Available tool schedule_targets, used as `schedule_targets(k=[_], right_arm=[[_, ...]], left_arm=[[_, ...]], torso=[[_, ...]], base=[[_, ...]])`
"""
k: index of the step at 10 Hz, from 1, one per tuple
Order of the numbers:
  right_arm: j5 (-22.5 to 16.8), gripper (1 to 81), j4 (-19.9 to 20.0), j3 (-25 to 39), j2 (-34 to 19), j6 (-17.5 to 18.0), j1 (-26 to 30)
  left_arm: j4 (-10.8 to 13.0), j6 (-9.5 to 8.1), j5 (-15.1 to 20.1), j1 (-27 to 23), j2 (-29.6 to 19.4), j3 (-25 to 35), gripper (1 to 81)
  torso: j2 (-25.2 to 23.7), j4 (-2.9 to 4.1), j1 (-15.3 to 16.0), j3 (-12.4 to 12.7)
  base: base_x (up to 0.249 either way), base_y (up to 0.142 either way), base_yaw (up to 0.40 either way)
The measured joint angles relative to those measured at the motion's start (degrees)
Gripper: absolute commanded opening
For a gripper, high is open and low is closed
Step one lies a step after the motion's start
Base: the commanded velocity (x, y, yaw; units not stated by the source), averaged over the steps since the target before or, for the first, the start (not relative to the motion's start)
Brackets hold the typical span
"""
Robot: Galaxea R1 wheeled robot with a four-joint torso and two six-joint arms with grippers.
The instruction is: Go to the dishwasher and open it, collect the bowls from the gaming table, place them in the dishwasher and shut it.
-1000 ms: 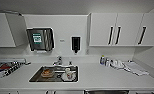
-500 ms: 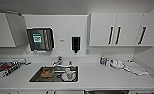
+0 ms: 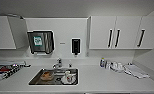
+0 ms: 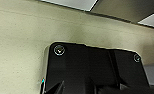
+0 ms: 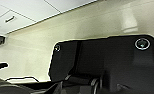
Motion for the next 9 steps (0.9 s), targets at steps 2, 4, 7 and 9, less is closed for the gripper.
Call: schedule_targets(k=[2,4,7,9], right_arm=[[0.02,81.1,0.11,5.33,-6.52,1.55,0.32],[-0.43,81.1,0.16,8.63,-10.01,3.73,1.91],[-0.48,81.1,0.29,12.80,-15.10,6.62,6.42],[-0.54,81.1,0.29,15.19,-16.65,7.83,8.80]], left_arm=[[0.00,0.00,-0.10,0.04,-0.15,1.76,81.1],[0.00,0.11,-0.20,-0.16,-2.10,3.83,81.1],[0.00,0.11,-0.34,-0.20,-4.19,6.17,81.1],[-0.02,0.11,-0.41,-0.60,-4.63,6.23,81.1]], torso=[[-3.32,0.00,2.05,-2.45],[-7.39,0.00,4.63,-6.23],[-13.68,0.00,8.67,-12.15],[-17.86,0.00,11.32,-15.97]], base=[[0.000,0.000,0.000],[0.000,0.000,0.000],[0.000,0.000,0.000],[0.000,0.000,0.000]])
